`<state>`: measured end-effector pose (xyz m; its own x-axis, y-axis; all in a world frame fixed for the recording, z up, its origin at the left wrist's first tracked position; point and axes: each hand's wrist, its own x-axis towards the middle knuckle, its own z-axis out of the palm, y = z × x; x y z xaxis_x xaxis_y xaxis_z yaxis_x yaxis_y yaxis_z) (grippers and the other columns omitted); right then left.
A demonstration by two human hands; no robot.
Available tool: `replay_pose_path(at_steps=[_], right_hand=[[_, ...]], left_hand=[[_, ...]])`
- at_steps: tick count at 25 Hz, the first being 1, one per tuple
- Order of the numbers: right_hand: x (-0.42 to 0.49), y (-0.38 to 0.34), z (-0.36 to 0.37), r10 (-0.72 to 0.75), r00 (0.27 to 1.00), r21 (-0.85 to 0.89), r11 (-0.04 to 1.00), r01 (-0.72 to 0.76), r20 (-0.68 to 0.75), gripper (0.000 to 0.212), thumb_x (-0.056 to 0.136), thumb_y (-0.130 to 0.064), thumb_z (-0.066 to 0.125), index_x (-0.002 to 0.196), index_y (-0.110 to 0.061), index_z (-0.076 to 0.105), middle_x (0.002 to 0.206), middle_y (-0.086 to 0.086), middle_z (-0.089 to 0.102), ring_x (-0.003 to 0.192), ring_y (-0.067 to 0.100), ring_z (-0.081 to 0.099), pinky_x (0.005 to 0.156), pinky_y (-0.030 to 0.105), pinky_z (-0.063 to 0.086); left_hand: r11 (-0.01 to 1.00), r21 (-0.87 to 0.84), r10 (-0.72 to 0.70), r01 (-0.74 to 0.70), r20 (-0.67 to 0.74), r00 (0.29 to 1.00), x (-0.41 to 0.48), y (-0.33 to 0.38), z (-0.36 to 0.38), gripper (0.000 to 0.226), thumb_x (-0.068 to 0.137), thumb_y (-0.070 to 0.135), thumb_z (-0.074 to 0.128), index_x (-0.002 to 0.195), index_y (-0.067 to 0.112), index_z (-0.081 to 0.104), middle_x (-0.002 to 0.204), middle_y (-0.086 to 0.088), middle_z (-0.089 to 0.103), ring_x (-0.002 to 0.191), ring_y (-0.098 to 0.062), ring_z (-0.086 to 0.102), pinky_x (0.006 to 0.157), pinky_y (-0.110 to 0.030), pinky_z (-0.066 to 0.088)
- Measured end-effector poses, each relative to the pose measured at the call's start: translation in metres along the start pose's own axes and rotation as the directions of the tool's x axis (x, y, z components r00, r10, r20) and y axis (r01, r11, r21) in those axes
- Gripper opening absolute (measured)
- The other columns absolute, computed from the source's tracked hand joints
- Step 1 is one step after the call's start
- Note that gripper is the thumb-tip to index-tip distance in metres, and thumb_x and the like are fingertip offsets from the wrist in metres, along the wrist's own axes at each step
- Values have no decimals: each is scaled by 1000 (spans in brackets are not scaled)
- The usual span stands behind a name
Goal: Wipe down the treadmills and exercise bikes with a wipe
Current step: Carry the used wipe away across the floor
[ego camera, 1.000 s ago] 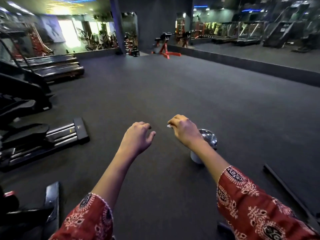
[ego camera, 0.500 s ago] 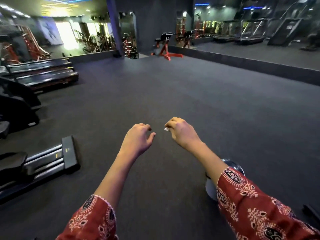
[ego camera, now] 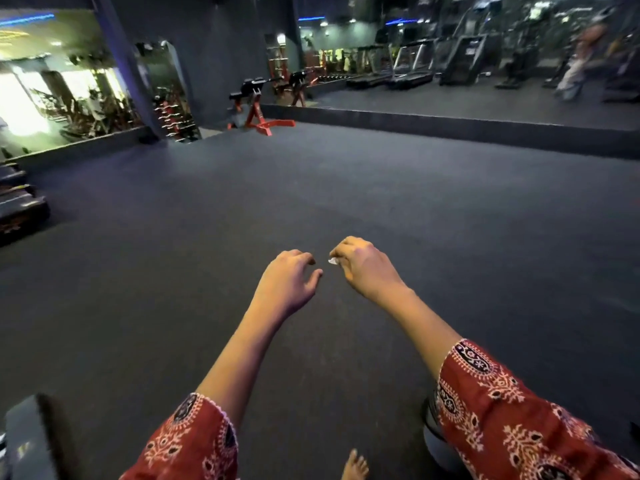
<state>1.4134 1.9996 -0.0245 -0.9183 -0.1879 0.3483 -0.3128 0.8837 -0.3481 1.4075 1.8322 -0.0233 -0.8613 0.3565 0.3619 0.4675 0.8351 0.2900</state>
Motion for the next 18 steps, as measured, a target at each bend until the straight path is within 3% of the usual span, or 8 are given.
replay_pose_path(at_steps=[6, 8, 11, 14, 18], right_hand=[[128, 111, -17, 171, 981, -44, 983, -176, -92, 23, 97, -11, 49, 112, -8, 67, 115, 8, 61, 110, 25, 55, 80, 36, 44], [149, 149, -27, 258, 953, -33, 963, -266, -156, 22, 96, -10, 51, 110, -6, 68, 114, 10, 62, 109, 27, 56, 79, 37, 45], [149, 208, -36, 422, 887, -64, 896, -439, -187, 21, 97, -12, 52, 110, -7, 68, 114, 9, 62, 107, 28, 57, 79, 38, 45], [130, 258, -47, 586, 773, -83, 781, -618, -242, 22, 97, -14, 52, 112, -8, 67, 115, 8, 62, 107, 29, 57, 80, 39, 44], [90, 311, -55, 777, 513, -81, 522, -849, -366, 22, 97, -12, 52, 113, -8, 67, 116, 7, 61, 107, 27, 58, 81, 37, 46]], left_hand=[[981, -86, 179, -176, 28, 983, 196, -2, 53, 28, 89, 25, 63, 103, 1, 67, 105, -15, 67, 102, -32, 58, 89, -37, 42], [959, -145, 249, -244, 20, 968, 248, 12, 78, 28, 89, 24, 64, 103, 1, 68, 103, -15, 67, 100, -33, 59, 88, -37, 42], [901, -249, 393, -354, 127, 911, 303, 43, 129, 29, 88, 24, 64, 104, 0, 67, 105, -16, 67, 102, -33, 59, 88, -39, 44], [807, -356, 551, -471, 167, 818, 344, 87, 179, 29, 89, 24, 63, 104, 0, 67, 104, -16, 67, 103, -34, 59, 86, -40, 46], [599, -499, 782, -626, 195, 592, 390, 155, 242, 29, 89, 24, 64, 106, 1, 67, 105, -16, 66, 103, -34, 59, 85, -38, 45]])
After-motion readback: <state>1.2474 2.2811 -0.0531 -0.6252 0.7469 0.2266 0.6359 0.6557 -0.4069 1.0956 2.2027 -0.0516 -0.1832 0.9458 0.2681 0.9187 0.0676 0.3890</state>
